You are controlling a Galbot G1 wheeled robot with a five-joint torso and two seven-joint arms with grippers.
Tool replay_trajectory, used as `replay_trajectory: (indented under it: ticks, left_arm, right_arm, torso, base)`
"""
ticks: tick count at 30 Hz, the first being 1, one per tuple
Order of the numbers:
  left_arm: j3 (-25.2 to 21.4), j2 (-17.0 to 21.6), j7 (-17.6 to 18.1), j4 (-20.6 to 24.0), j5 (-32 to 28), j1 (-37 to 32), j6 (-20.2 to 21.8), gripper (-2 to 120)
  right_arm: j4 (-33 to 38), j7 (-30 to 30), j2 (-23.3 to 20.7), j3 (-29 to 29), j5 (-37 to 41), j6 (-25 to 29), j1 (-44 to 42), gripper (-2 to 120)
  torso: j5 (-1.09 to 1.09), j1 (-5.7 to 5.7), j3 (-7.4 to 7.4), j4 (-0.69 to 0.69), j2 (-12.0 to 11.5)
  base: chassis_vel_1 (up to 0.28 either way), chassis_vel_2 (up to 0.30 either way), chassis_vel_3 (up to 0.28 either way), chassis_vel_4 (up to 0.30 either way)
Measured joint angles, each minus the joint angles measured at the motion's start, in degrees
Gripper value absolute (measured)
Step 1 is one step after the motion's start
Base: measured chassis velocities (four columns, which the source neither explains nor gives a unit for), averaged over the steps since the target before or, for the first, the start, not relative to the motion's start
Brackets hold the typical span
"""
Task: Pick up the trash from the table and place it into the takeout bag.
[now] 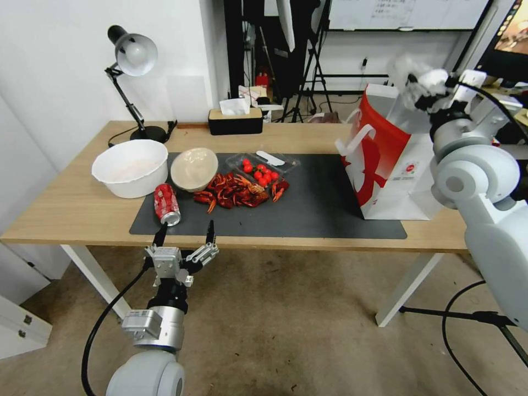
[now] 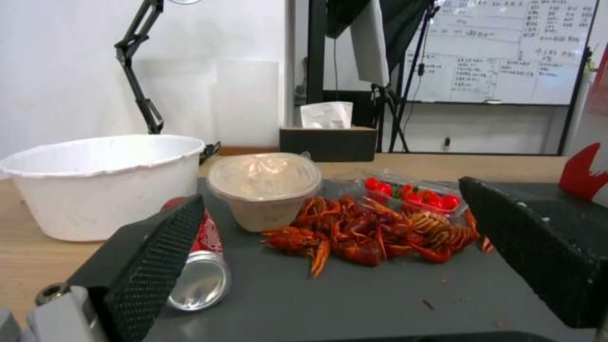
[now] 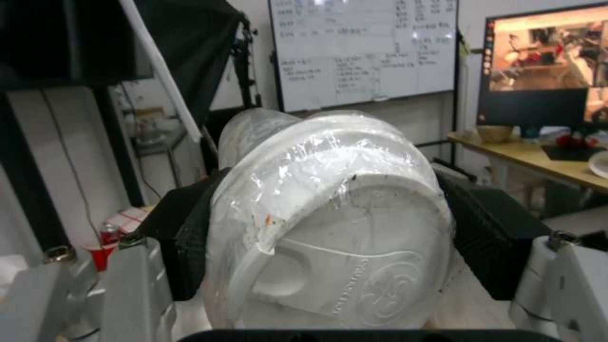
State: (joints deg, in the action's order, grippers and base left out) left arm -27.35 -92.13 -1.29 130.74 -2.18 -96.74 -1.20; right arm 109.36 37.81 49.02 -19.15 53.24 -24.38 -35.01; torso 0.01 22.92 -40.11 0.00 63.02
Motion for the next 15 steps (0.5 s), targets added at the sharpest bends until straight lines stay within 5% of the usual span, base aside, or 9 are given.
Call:
replay_trajectory:
  ticks: [8,15]
  left_arm:
    - [-0.2,0.0,0.0,0.3,0.0,-0.3,-0.1,100]
    - [-0.3,0.0,0.0,0.3,-0.1,-0.1,0.0,100]
  right_arm:
    - [-0.6,0.9,0.7,0.1,-0.2,-1.5,-0.1,98]
    - [0.4,-0.9,0.3,-1.4,1.2,1.2,-0.4,100]
  torso:
    - [-0.01,0.0,0.0,0.0,0.0]
    - [0.0,0.0,0.0,0.0,0.0]
  base:
    - [0.0,0.0,0.0,0.0]
    - [0.0,0.0,0.0,0.0]
